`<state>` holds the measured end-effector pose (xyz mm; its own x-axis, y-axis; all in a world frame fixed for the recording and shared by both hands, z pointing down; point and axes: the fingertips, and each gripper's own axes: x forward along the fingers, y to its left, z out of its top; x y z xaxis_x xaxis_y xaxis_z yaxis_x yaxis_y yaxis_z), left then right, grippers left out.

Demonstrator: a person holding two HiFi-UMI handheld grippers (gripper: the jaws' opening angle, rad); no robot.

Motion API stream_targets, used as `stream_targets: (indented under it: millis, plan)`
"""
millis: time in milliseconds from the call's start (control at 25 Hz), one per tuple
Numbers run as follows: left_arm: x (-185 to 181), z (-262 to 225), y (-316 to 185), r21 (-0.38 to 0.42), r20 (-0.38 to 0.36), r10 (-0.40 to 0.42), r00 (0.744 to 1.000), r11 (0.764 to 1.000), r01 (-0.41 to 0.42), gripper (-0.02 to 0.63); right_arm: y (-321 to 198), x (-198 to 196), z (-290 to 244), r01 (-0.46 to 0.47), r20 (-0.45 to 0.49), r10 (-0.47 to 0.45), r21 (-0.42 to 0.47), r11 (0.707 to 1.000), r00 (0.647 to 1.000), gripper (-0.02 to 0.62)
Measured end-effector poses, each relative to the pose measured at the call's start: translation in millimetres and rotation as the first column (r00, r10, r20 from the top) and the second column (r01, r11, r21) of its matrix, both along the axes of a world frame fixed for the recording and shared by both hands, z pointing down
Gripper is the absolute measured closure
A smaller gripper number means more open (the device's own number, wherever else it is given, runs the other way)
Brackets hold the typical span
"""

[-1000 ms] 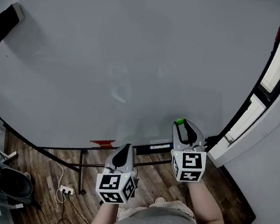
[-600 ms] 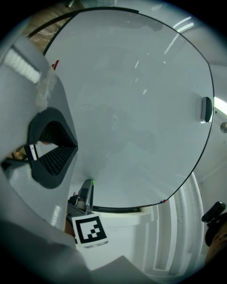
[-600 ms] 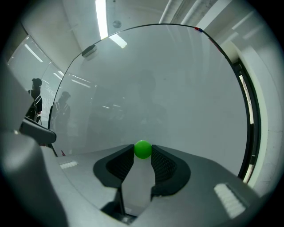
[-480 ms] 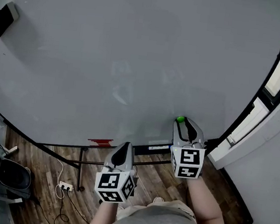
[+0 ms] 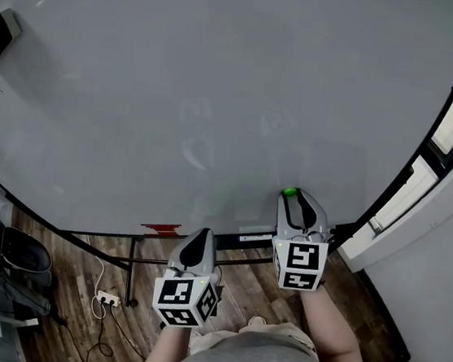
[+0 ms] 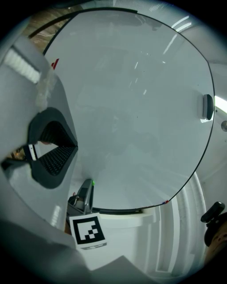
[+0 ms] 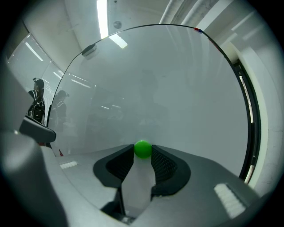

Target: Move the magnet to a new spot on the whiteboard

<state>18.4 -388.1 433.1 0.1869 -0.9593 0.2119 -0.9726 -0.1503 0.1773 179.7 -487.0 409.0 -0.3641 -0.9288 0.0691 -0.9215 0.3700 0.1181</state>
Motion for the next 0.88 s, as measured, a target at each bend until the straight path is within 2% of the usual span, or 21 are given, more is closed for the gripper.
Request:
stream_targets:
  millis: [200,320,640,800,880]
  plan:
    - [5.0,2.0,0.3,-0.003,-0.011,-0.015,1.000,1.000,0.015,0.601,1.0,-1.5,-0.3,0.037,0.014,-0.037,-0.011,0.999,0.999,0.465]
    - [8.9,4.4,2.6,-0.007,-0.020,-0.029,0.999,1.000,0.029,0.601,5.0,-2.4,0.0,0.066,0.017,-0.066,-0.019,0.998,0.998,0.413]
    - [30.3,16.5,13.5,-0.039,-0.052,-0.028,0.998,0.999,0.026,0.601,28.6,5.7,10.0,0.122,0.024,-0.120,-0.063,0.991,0.992,0.414]
    - [31.6,22.6,17.9,-0.048,-0.049,-0.025,0.998,0.999,0.023,0.601,49.7,-2.7,17.6,0.193,0.049,-0.189,-0.098,0.976,0.981,0.452]
    - [29.7,23.2,20.1,-0.043,-0.051,-0.029,0.998,0.999,0.027,0.601,60.0,-6.9,20.4,0.221,0.061,-0.215,-0.108,0.969,0.975,0.503]
